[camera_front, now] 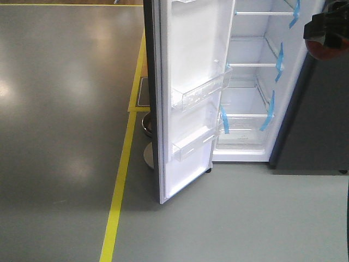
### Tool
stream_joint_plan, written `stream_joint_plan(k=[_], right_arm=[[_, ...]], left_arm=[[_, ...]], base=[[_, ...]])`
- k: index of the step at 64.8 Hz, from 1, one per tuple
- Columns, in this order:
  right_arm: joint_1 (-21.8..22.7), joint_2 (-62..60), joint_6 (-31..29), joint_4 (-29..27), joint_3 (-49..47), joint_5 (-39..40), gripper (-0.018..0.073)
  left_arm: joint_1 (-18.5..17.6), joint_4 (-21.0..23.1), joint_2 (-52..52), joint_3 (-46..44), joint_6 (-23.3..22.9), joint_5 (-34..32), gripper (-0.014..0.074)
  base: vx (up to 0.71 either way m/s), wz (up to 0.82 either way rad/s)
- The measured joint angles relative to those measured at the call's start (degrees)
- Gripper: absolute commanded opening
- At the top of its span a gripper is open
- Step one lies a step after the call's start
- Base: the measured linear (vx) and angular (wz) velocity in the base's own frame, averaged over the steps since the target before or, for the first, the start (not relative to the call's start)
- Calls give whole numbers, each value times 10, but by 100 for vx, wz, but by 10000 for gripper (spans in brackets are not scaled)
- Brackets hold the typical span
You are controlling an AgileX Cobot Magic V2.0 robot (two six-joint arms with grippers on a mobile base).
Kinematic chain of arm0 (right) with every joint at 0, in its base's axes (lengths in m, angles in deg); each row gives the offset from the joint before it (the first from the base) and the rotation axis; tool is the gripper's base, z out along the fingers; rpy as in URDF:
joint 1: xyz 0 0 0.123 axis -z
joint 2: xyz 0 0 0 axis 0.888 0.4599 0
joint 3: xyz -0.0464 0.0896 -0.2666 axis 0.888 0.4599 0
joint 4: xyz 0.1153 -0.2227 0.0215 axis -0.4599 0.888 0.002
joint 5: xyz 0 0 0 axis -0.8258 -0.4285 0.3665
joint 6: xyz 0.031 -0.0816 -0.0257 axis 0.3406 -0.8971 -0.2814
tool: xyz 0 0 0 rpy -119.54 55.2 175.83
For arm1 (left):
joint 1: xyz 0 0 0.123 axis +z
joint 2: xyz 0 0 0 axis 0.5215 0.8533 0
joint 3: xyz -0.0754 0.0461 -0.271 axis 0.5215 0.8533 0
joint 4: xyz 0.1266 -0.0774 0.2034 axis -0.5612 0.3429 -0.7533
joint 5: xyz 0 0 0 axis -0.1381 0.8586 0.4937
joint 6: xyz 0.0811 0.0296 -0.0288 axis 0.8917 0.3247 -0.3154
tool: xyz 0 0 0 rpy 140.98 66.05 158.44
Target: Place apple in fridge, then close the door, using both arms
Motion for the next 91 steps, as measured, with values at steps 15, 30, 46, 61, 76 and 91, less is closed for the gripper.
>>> stream_joint_plan(k=[15, 30, 46, 61, 76, 91], right_arm=[[0, 0, 0, 0, 0, 0, -8], [0, 0, 0, 0, 0, 0, -8], [0, 0, 0, 0, 0, 0, -8], [0, 0, 0, 0, 0, 0, -8], [0, 0, 0, 0, 0, 0, -8], [0, 0, 0, 0, 0, 0, -8]], left_arm=[[0, 0, 0, 0, 0, 0, -6], [0, 0, 0, 0, 0, 0, -6], [0, 0, 0, 0, 0, 0, -6], [0, 0, 0, 0, 0, 0, -6], [0, 0, 0, 0, 0, 0, -6], [0, 0, 0, 0, 0, 0, -6]], base=[[13, 2], [11, 0], [9, -4], [9, -5], [10, -5], [10, -6]])
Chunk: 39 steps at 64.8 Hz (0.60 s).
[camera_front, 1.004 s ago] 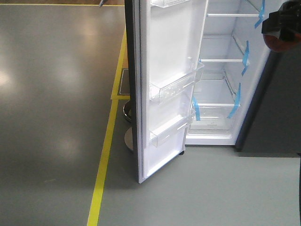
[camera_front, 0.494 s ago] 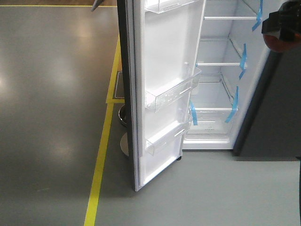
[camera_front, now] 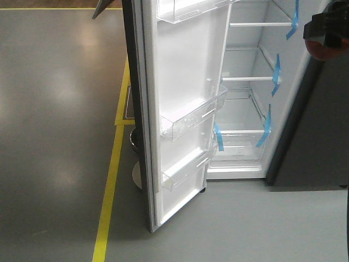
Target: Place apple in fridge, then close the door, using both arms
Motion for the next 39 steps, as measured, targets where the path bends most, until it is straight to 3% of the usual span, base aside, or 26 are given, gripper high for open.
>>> stream_joint_plan(k=[39], right_arm=[[0, 0, 0, 0, 0, 0, -8]], left_arm=[[0, 0, 0, 0, 0, 0, -6]], base=[[9, -1]])
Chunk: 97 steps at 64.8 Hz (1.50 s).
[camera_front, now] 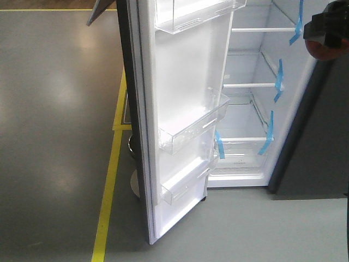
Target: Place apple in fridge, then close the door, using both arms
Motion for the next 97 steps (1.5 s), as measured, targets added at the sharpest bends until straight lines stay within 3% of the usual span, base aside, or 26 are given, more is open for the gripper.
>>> stream_joint_plan(k=[97], right_arm=[[0, 0, 0, 0, 0, 0, -8]], left_arm=[[0, 0, 0, 0, 0, 0, -6]], base=[[7, 1]])
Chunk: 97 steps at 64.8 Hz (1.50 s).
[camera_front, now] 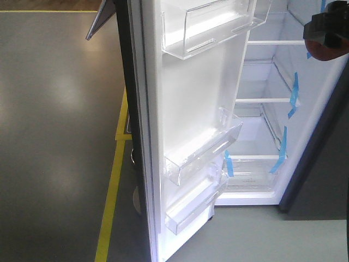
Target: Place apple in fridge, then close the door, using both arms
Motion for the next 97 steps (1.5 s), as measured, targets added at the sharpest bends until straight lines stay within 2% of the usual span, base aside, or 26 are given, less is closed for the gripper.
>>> stream_joint_plan(k=[97], right_arm=[[0, 0, 0, 0, 0, 0, -8]], left_arm=[[0, 0, 0, 0, 0, 0, -6]], base=[[4, -1]])
